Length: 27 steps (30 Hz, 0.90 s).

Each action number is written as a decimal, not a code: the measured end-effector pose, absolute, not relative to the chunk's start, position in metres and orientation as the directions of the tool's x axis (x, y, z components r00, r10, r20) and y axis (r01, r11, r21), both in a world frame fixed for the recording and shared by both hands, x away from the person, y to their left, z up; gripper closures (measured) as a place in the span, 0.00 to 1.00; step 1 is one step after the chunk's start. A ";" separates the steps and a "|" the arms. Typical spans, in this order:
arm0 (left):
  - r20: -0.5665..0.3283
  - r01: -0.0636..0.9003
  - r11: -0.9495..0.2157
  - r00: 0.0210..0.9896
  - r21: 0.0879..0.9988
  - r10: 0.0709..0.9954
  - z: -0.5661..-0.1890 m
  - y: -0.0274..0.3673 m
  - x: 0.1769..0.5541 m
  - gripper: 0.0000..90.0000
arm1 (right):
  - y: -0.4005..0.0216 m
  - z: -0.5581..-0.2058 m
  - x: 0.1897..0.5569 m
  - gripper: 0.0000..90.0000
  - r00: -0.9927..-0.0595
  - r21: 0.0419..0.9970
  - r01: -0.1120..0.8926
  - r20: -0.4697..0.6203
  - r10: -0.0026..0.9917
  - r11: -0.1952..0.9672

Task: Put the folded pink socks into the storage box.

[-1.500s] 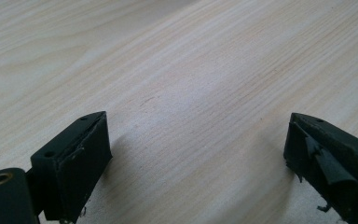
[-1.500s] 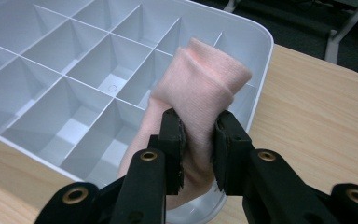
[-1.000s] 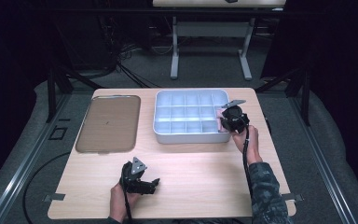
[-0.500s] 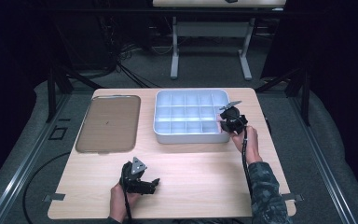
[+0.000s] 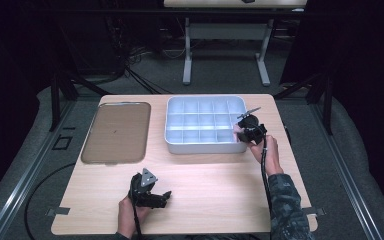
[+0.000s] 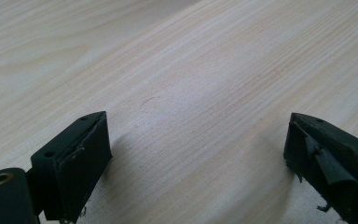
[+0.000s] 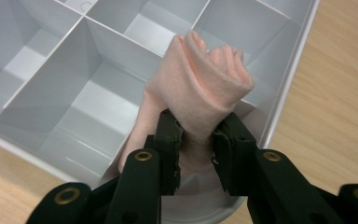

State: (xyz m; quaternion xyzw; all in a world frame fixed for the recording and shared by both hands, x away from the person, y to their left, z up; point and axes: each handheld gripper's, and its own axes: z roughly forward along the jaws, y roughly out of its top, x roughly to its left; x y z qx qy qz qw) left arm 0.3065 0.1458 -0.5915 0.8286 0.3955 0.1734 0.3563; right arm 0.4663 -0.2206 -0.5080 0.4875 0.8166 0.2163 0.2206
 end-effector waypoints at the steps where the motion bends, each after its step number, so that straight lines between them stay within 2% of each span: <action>1: 0.006 0.532 -0.433 0.627 0.728 0.779 -0.592 0.146 0.306 0.08 | -0.221 -0.508 0.466 0.79 -0.427 0.568 0.701 -0.149 0.892 0.431; 5: 0.006 0.532 -0.433 0.627 0.728 0.779 -0.592 0.146 0.306 0.08 | -0.224 -0.501 0.463 0.71 -0.444 0.559 0.713 -0.106 0.890 0.423; 11: 0.005 0.532 -0.433 0.626 0.728 0.779 -0.592 0.146 0.306 0.08 | -0.230 -0.486 0.451 0.68 -0.444 0.613 0.683 -0.082 0.892 0.396; 12: 0.004 0.533 -0.433 0.627 0.727 0.779 -0.591 0.146 0.307 0.08 | -0.233 -0.480 0.447 0.69 -0.430 0.655 0.656 -0.085 0.899 0.375; 16: 0.006 0.532 -0.434 0.627 0.727 0.779 -0.591 0.146 0.307 0.08 | -0.235 -0.476 0.448 0.72 -0.406 0.713 0.607 -0.103 0.908 0.352; 21: 0.006 0.533 -0.434 0.626 0.727 0.779 -0.591 0.146 0.307 0.08 | -0.231 -0.485 0.459 0.74 -0.413 0.708 0.604 -0.115 0.904 0.366; 24: 0.008 0.531 -0.437 0.628 0.726 0.778 -0.591 0.146 0.307 0.08 | -0.230 -0.491 0.462 0.83 -0.424 0.685 0.626 -0.101 0.900 0.372; 27: 0.007 0.532 -0.435 0.627 0.726 0.779 -0.591 0.146 0.307 0.08 | -0.232 -0.489 0.459 0.85 -0.434 0.673 0.636 -0.094 0.896 0.378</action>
